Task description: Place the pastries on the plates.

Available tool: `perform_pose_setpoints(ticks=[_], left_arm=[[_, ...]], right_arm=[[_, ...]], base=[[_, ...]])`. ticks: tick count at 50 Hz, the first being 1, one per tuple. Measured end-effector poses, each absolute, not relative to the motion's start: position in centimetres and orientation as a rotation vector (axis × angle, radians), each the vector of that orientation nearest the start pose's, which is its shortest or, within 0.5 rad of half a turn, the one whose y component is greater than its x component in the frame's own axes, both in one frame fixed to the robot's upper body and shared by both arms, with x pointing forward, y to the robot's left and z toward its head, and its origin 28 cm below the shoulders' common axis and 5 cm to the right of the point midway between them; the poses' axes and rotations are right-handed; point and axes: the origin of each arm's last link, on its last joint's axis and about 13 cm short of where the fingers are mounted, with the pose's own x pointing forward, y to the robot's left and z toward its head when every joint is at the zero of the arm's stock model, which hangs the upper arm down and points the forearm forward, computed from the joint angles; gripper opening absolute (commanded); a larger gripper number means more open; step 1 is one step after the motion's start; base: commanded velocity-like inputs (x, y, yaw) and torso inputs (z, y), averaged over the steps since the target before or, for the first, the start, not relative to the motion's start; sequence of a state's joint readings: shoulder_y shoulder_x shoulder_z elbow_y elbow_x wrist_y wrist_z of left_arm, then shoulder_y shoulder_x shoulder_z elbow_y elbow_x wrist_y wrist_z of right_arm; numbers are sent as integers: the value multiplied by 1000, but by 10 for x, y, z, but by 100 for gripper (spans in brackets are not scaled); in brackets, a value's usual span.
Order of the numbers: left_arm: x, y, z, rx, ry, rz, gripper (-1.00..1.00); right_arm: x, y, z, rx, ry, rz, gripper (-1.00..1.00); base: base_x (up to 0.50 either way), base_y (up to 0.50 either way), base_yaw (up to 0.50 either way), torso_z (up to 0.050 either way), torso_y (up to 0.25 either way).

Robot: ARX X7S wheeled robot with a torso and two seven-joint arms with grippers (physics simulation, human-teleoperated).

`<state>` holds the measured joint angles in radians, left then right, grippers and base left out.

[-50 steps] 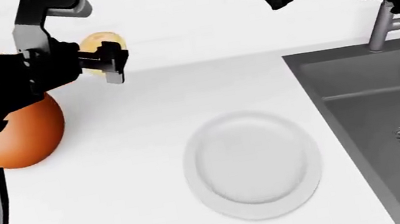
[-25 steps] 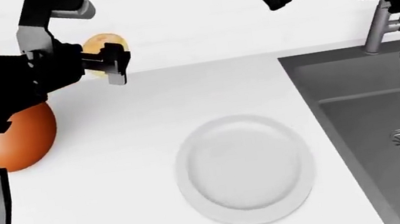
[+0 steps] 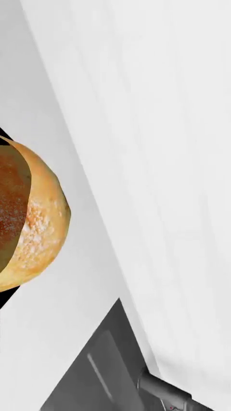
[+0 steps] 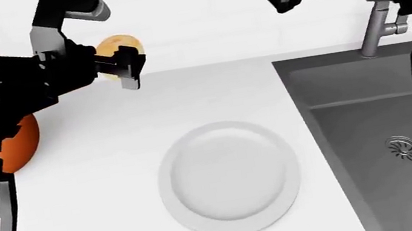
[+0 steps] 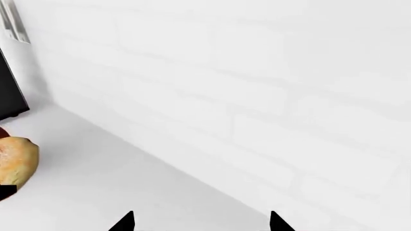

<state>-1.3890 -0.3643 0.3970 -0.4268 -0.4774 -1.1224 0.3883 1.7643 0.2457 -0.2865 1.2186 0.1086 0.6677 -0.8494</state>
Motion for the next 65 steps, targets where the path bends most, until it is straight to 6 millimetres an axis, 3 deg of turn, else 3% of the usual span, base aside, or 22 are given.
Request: perform_pose_setpoints(ticks=[33,65], left_arm=[[369,212,295,245,454,-915,-100],[358,188,274,310,566,-1146,-100]], right_arm=[[409,-193,349,-54,181,609,100],[410,-190,350,-82,173,626,100]], base=[[0,0,0,0,0],[0,0,0,0,0]])
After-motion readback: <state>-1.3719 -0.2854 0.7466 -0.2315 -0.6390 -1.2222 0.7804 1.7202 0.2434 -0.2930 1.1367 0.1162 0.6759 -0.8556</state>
